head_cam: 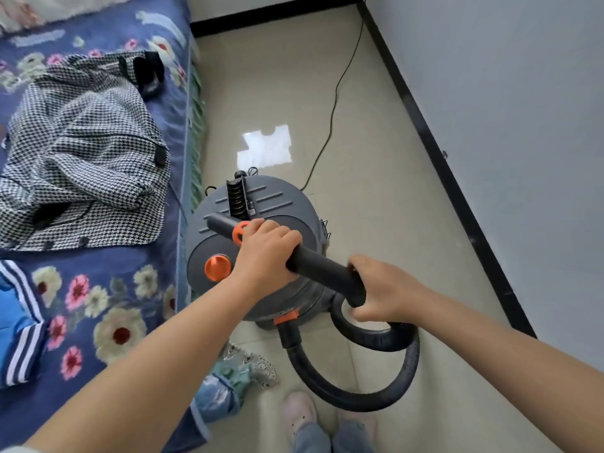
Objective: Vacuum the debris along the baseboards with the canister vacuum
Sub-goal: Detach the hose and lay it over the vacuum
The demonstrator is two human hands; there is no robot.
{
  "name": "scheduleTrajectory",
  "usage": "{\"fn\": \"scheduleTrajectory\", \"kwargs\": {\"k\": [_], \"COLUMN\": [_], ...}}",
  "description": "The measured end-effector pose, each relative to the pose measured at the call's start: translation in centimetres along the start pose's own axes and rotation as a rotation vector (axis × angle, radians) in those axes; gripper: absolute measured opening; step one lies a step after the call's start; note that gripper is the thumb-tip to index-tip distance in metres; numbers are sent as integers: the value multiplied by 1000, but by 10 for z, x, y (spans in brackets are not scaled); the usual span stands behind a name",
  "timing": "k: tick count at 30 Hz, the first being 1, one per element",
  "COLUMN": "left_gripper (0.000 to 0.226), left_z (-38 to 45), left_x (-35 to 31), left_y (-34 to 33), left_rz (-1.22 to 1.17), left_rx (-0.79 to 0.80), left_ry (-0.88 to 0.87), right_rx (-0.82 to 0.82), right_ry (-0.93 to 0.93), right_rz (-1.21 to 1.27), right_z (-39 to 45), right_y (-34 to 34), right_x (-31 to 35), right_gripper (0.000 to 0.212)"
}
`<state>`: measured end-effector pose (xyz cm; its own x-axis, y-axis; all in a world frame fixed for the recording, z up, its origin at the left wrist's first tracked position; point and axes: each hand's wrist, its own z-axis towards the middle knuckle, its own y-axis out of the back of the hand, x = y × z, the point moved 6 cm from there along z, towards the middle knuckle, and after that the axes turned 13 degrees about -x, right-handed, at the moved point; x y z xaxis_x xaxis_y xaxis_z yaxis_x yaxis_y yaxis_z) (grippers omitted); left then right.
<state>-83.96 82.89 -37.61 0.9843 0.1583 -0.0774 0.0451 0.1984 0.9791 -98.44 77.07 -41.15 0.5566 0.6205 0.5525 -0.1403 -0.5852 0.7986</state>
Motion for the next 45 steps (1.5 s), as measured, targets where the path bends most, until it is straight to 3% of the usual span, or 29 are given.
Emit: {"fn": "scheduleTrajectory", "kwargs": {"k": [2, 4, 7, 11, 14, 18, 21, 24, 28, 31, 35, 37, 39, 41, 43, 45], "left_gripper": [29, 33, 39, 31, 25, 31, 51, 63, 55, 51, 31, 45, 62, 71, 74, 77], "left_z": [9, 12, 10, 3, 9, 48, 77, 99, 115, 116, 120, 116, 99, 83, 71, 73], "left_x": [13, 33, 63, 92, 107, 130, 162, 175, 173, 163, 103, 63, 17, -32, -78, -119], "left_y": [12, 20, 28, 22, 13, 11, 24, 32, 20, 1, -34, -57, -81, -100, -119, -135], "left_rz": [-52, -62, -93, -130, -65, -98, -190, -258, -307, -330, -343, -465, -659, -813, -1030, -1300], "left_rx": [-101, -86, -69, -48, 40, 32, -113, -147, 21, 215, 505, 662, 897, 1028, 1004, 827], "left_ry": [63, 184, 354, 527, 513, 502, 606, 556, 456, 424, 299, 460, 775, 1022, 1293, 1560], "right_rx": [-117, -182, -207, -234, -174, -196, -278, -483, -832, -999, -1151, -1200, -1257, -1308, -1340, -1358], "right_ry": [-73, -193, -380, -351, -209, -162, -224, -407, -691, -896, -1165, -1228, -1260, -1273, -1286, -1290], "right_rz": [148, 204, 315, 269, 108, 124, 219, 358, 549, 806, 1037, 1099, 1173, 1254, 1335, 1462], "right_z": [-2, -11, -13, 19, 51, 103, 138, 165, 181, 169, 120, 94, 66, 36, 4, -30], "right_y": [13, 18, 15, 28, 51, 87, 104, 115, 131, 145, 158, 159, 156, 152, 148, 140], "right_x": [-12, -36, -68, -64, -40, 0, 22, 22, -10, -44, -91, -112, -129, -144, -161, -179], "right_gripper": [70, 85, 64, 35, 34, 35, 32, 30, 28, 19, 28, 28, 24, 16, 17, 16]}}
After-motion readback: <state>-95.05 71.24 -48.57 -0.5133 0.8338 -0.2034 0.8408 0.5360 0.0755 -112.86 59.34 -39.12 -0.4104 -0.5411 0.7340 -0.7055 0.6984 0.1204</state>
